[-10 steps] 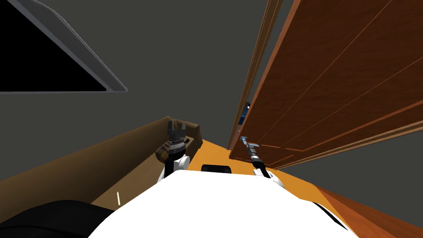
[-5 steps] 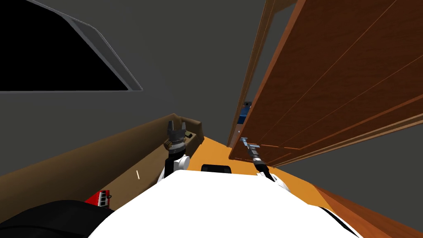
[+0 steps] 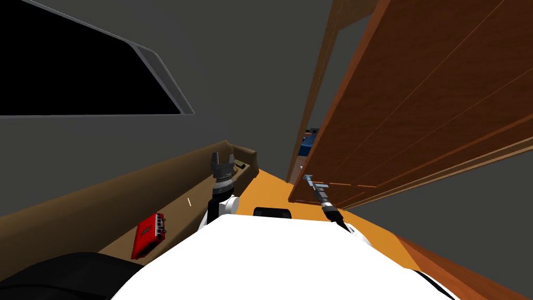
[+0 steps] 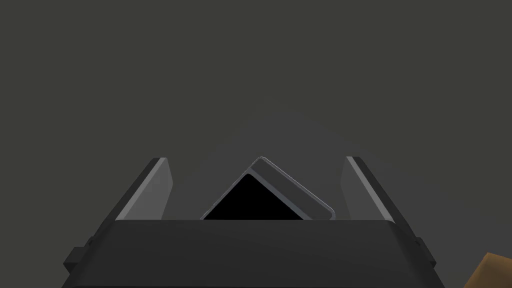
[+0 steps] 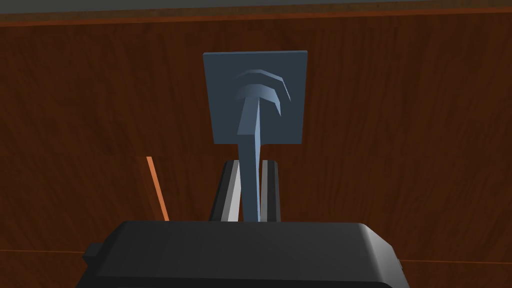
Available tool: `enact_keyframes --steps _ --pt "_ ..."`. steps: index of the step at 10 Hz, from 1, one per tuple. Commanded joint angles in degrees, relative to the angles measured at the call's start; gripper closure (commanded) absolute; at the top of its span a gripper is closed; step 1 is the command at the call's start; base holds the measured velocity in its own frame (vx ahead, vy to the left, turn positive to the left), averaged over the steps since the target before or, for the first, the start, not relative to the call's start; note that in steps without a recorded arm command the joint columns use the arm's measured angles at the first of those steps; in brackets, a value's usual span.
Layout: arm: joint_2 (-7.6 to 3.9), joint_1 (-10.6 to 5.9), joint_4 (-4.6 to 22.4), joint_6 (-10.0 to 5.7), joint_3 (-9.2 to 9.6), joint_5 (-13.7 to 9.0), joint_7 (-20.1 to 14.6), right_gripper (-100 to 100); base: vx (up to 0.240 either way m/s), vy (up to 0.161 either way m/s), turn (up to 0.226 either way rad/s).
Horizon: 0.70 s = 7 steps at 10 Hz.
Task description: Pull the door open
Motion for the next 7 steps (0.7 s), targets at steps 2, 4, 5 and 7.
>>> enact_keyframes --steps 2,4,5,7 --pt "-0.91 1.4 0.9 -2.68 -0.03 0.6 -1.1 100 -0.165 -0.056 0.117" --pt "-1.77 2.95 0.8 -4.55 -0.08 1.1 -2.1 100 -0.191 -0.082 0.175" --pt "-1.77 2.95 0.8 -4.55 -0.08 1.1 -2.1 100 -0.124 -0.045 0.056" --pt "-2.3 3.9 0.7 -5.7 -0.11 1.5 -2.7 100 -0.082 -0.006 0.056"
